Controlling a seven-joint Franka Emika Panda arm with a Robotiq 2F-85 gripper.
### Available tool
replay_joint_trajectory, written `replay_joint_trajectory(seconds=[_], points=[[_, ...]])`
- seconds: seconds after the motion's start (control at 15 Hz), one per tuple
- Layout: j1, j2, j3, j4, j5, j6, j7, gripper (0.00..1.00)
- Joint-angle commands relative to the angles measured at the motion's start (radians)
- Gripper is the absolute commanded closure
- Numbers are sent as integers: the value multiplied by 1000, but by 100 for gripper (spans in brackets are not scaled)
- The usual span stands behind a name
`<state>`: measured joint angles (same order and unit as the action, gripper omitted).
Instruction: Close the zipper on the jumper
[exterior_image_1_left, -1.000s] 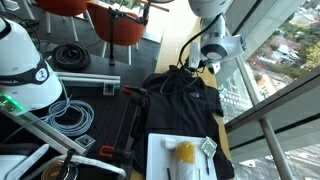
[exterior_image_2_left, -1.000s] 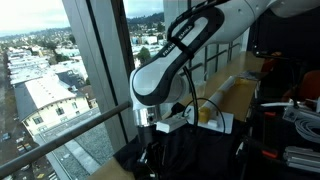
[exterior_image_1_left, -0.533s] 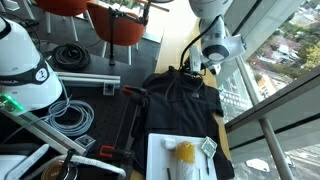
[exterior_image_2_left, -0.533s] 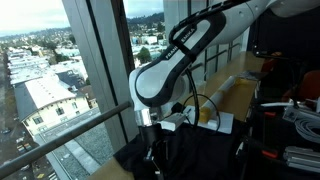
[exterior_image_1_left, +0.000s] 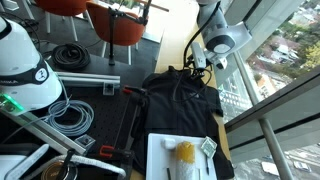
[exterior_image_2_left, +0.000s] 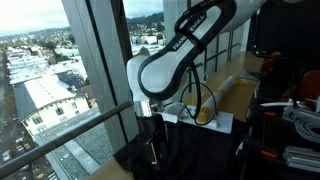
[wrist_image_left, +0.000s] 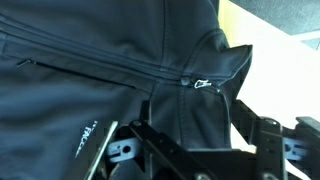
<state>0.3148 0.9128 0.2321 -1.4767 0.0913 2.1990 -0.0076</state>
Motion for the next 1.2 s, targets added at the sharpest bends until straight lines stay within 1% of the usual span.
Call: replay_joint_trajectory(seconds=[0.0,0.2,0.47,0.67,0.87,1.07,1.13], points=[[35,-235,-60,-238,-70,124,89,0],[29,-384,-101,-384,-112,177,158,0],[-26,-578,-155,-580,-141,207,208,0],[-99,-728,-165,-700,-117,199,168,0],[-159,-893,-165,-796,-105,170,136,0],[-194,-1028,-163,-857,-94,139,121,0],[-199,-1066,-161,-860,-78,109,109,0]])
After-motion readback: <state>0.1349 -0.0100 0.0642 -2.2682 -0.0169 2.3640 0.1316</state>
